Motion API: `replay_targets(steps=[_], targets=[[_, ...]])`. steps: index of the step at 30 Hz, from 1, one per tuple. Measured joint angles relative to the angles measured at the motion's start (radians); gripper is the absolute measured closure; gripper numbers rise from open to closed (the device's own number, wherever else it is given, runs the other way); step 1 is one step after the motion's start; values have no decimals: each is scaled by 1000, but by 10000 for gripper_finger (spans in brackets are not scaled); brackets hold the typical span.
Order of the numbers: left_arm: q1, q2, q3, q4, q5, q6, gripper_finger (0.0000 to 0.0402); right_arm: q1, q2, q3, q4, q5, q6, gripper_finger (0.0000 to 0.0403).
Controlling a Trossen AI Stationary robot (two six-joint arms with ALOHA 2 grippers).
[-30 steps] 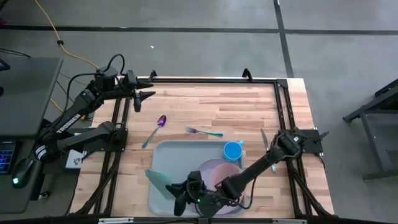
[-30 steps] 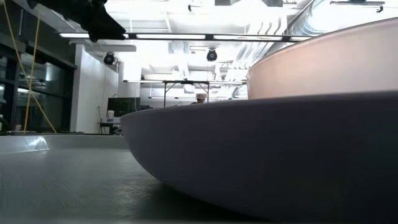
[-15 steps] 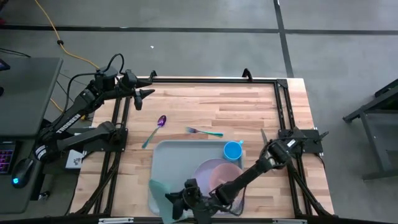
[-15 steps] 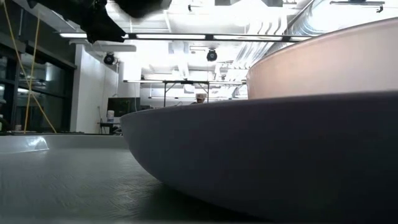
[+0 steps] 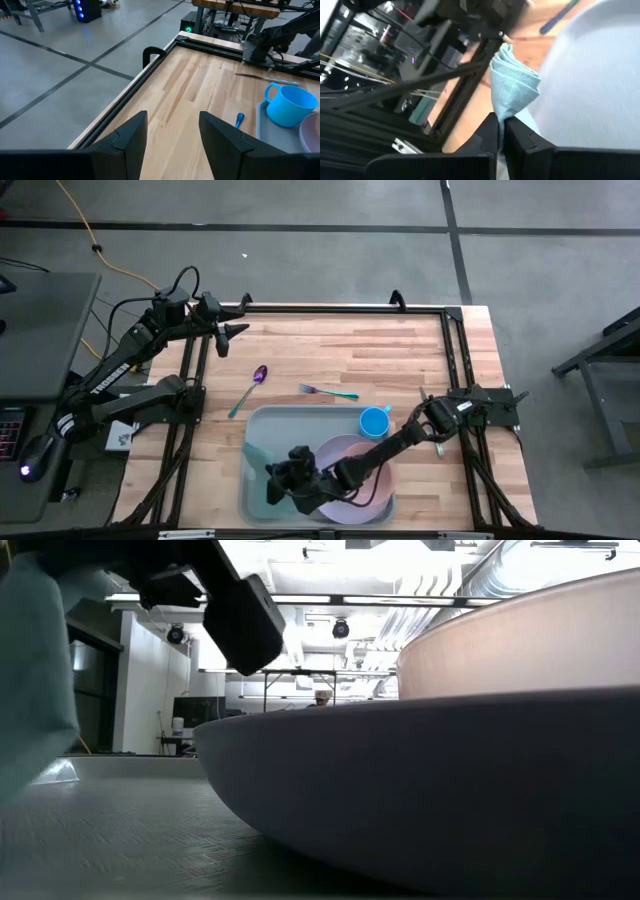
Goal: Set up tray
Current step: Put the light blue napkin on the gray serving tray to the left of the violet plate
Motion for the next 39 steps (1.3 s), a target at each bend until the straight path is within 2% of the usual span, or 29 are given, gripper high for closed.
replay_targets(steps=[12, 39], targets=[[0, 0, 0, -3, 19, -1, 190, -19, 0, 0, -190, -30, 29, 403], [0, 0, 0, -52, 28, 0, 190, -78, -2, 0, -347, -103, 47, 403]])
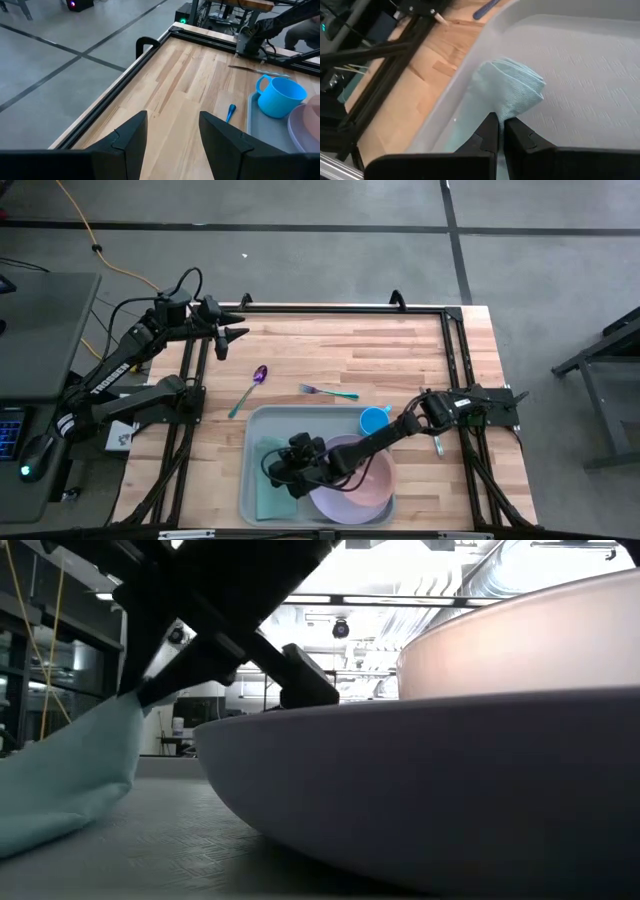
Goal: Set up tray
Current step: Put the light blue napkin on the gray serving tray to the left of the violet plate
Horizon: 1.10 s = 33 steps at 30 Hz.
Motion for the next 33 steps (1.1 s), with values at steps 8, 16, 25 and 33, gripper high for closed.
replay_targets(steps=[8, 16, 25, 33], targets=[[0, 0, 0, 0, 0, 0, 190, -17, -21, 0, -82, -26, -2, 403], [0, 0, 0, 0, 0, 0, 190, -39, -26, 0, -100, -147, -38, 402], [0, 0, 0, 0, 6, 0, 190, -56, -26, 0, -140, -266, -46, 402], [0, 0, 0, 1, 7, 0, 190, -73, -58, 0, -193, -308, -121, 402]])
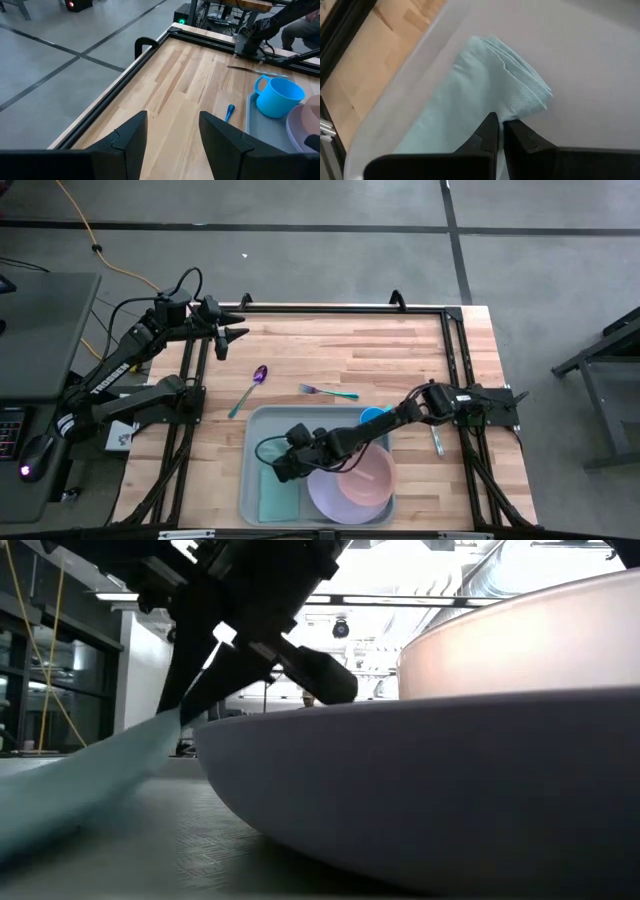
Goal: Set up tray
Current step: Put the light blue napkin on the gray serving tray to the left of the violet plate
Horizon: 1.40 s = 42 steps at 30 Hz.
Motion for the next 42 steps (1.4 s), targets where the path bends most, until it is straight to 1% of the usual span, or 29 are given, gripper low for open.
replay_targets(steps=[2, 5, 9, 12, 15, 18, 21, 24, 27, 30, 33, 34, 37, 40, 42], targets=[[0, 0, 0, 0, 0, 0, 190, -7, -11, 0, -24, -5, -21, 398], [0, 0, 0, 0, 0, 0, 190, -20, -14, 0, -38, -23, -41, 375], [0, 0, 0, 0, 0, 0, 190, -34, -16, 0, -57, -64, -40, 322], [0, 0, 0, 0, 1, 0, 190, -40, -17, 0, -79, -60, -38, 282], [0, 0, 0, 0, 1, 0, 190, -47, -17, 0, -88, -57, -37, 252], [0, 0, 0, 0, 1, 0, 190, -55, -17, 0, -94, -57, -38, 233], [0, 0, 0, 0, 1, 0, 190, -65, -20, 0, -90, -57, -49, 227], [0, 0, 0, 0, 1, 0, 190, -73, -30, 0, -88, -55, -58, 234], [0, 0, 0, 0, 1, 0, 190, -85, -55, 0, -95, -57, -74, 259], [0, 0, 0, 0, 1, 0, 190, -98, -89, 0, -102, -57, -106, 307], [0, 0, 0, 0, 1, 0, 190, -109, -116, 0, -105, -74, -174, 376], [0, 0, 0, 0, 1, 0, 190, -111, -124, 0, -99, -88, -206, 389], [0, 0, 0, 0, 3, 0, 190, -122, -153, 0, -93, -136, -264, 391], [0, 0, 0, 0, 3, 0, 190, -132, -181, 0, -70, -245, -375, 401], [0, 0, 0, 0, 9, 0, 190, -133, -197, 0, -59, -299, -417, 401]])
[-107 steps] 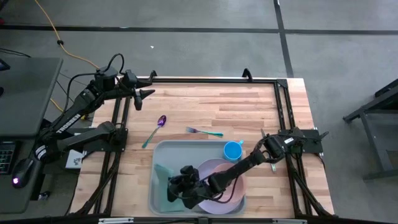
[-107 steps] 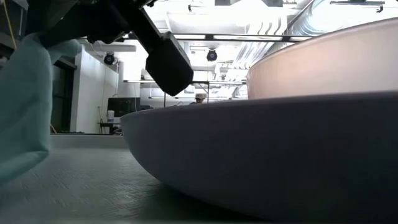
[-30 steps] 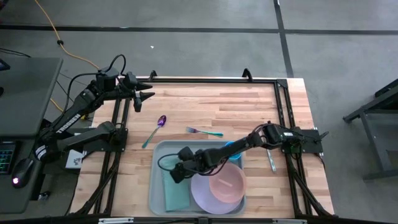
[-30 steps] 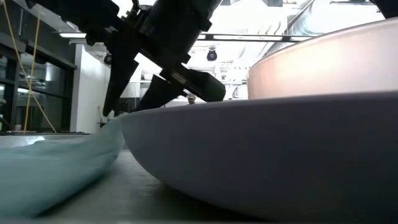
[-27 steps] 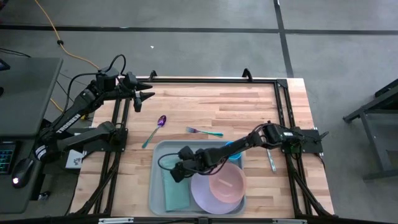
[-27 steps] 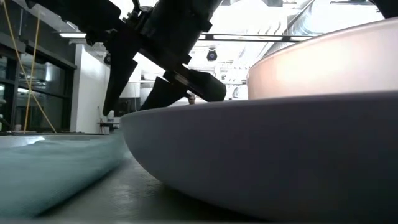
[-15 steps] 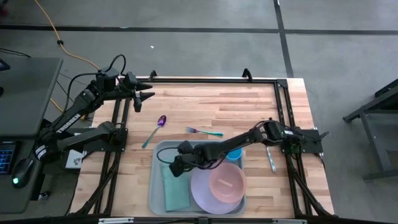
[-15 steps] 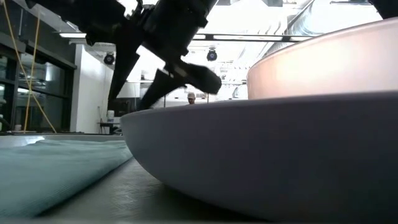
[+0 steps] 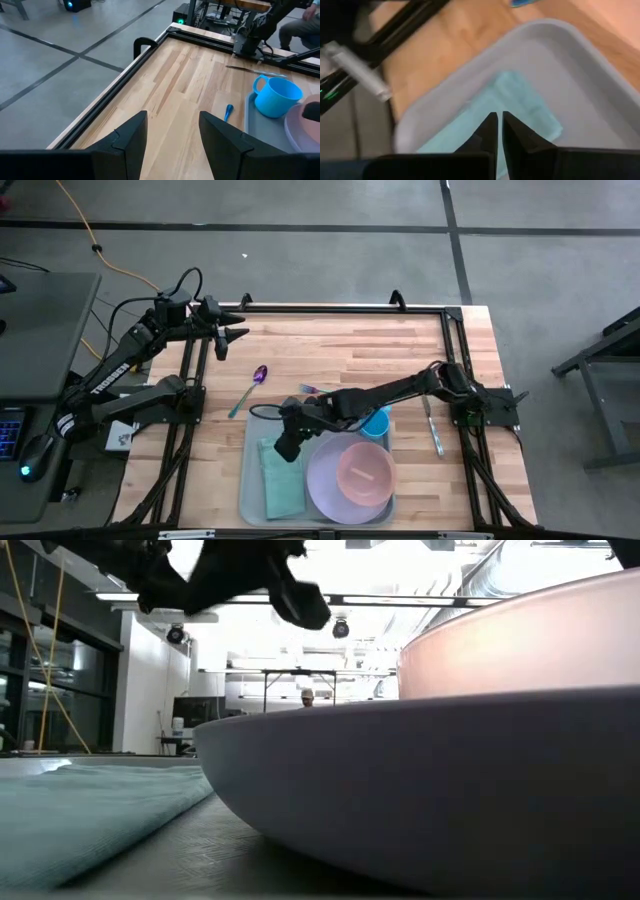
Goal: Set up tray
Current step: Put the light blue napkin on the gray serving tray to the left of the violet plate
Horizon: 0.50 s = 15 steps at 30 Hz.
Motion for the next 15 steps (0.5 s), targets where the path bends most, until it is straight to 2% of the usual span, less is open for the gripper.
replay_targets(steps=[7, 15], targets=[[0, 0, 0, 0, 22, 0, 190, 5, -13, 11, -14, -246, -229, 403], [0, 4, 0, 0, 22, 0, 190, 17, -2, 14, -44, -200, -342, 403]])
